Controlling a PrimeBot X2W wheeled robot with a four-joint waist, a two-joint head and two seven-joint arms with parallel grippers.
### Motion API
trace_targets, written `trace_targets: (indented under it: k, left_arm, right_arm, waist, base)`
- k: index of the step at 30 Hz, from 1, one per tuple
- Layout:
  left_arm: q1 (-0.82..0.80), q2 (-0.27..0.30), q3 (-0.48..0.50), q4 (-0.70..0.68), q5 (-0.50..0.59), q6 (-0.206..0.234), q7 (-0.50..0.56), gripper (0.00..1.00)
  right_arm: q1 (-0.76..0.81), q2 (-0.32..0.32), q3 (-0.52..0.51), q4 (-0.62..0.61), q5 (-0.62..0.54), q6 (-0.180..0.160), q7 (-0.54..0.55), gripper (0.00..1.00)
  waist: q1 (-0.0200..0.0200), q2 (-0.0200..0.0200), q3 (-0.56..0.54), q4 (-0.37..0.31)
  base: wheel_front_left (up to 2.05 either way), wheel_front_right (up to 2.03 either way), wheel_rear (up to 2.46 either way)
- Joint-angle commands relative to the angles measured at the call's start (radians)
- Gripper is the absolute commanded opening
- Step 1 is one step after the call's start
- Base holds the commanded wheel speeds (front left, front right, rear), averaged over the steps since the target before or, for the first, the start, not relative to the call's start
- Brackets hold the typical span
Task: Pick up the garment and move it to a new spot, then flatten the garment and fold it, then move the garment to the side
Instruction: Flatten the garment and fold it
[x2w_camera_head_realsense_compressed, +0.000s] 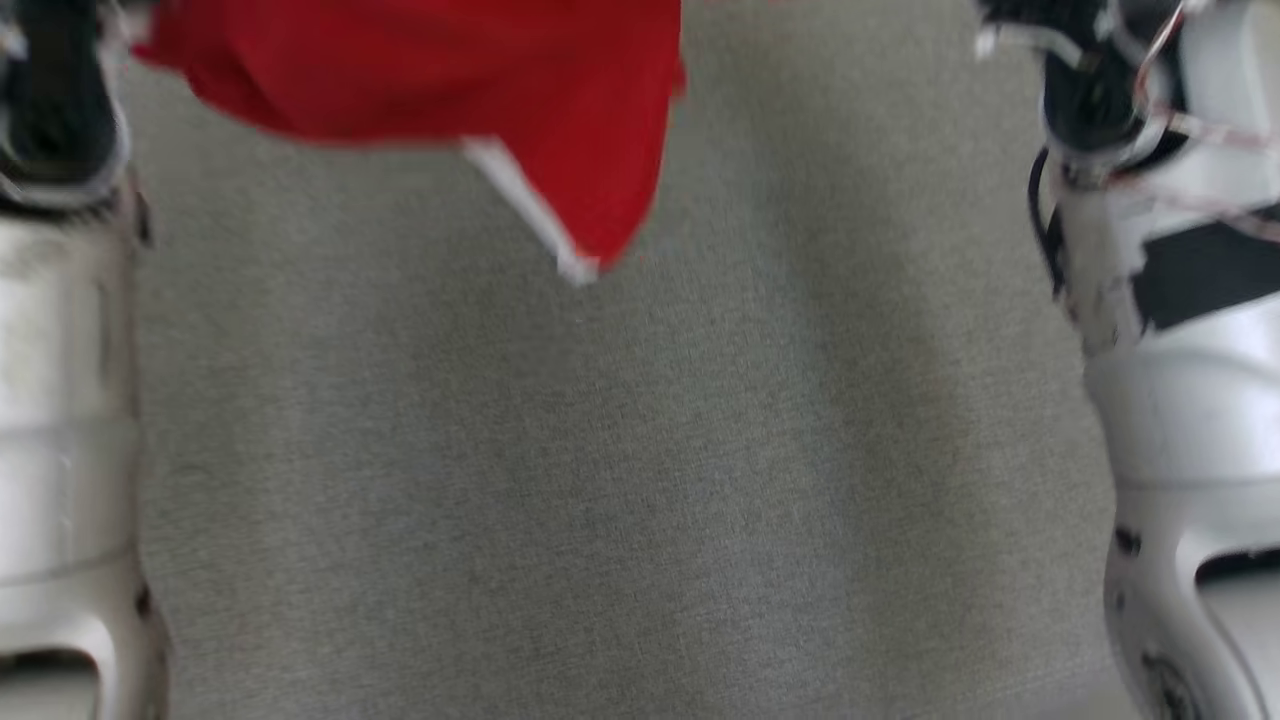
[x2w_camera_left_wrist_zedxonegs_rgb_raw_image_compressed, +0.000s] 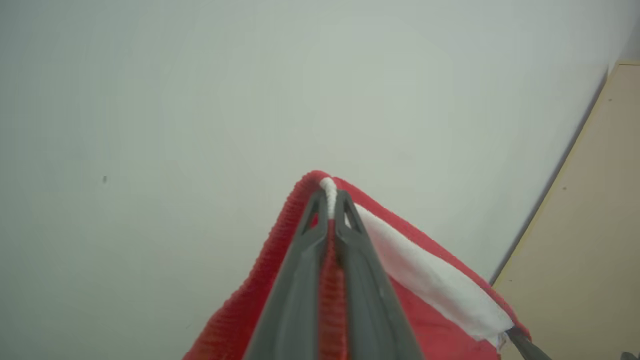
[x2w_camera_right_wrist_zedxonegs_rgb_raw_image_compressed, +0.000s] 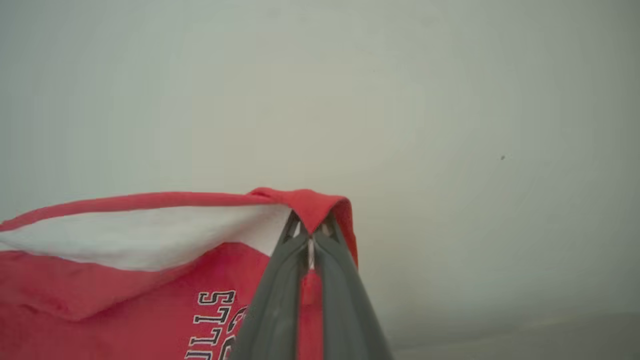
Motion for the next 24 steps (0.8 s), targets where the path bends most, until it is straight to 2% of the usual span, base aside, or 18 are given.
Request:
trace_targets:
  k: [1,7,11,17,20,24]
  left_arm:
    - [-0.065,0.012,0.011,0.008,0.015,-0.005,-0.035,0.0]
    - [-0.241,0.05,0.003,0.021,0.023,-0.004,-0.178,0.0]
    - [-0.252,0.084,-0.041,-0.022,-0.054,-0.005,-0.228,0.0]
    - [-0.087,0.113,-0.127,-0.073,-0.122,-0.006,-0.253,0.0]
    - [0.059,0.077,-0.115,-0.128,-0.144,-0.006,-0.253,0.0]
    - [0.288,0.044,-0.117,-0.207,-0.144,-0.006,-0.254,0.0]
  right_arm:
    - [-0.067,0.007,-0.011,0.027,-0.013,-0.002,-0.06,0.0]
    - [-0.264,0.012,-0.028,0.142,-0.04,-0.002,-0.35,0.0]
    - [-0.299,0.012,-0.023,0.163,-0.076,-0.002,-0.389,0.0]
    - [-0.197,0.007,0.065,0.181,-0.115,-0.002,-0.391,0.0]
    - [-0.107,-0.022,0.139,0.168,-0.096,-0.002,-0.391,0.0]
    - [0.053,-0.097,0.266,0.116,-0.049,-0.002,-0.378,0.0]
  waist:
    - [-0.0003,-0.0002,0.219,-0.078]
    - [-0.0003,-0.0002,0.271,-0.072]
    - [-0.0003,-0.0002,0.272,-0.06]
    - [-0.0003,-0.0002,0.244,-0.027]
    - [-0.0003,-0.0002,0.201,-0.004]
    - [-0.0003,-0.0002,0.118,0.023]
  base:
    - [0.0,0.0,0.0]
    - [0.0,0.0,0.0]
    - [0.0,0.0,0.0]
    - [0.0,0.0,0.0]
    - [0.0,0.0,0.0]
    - [0.0,0.0,0.0]
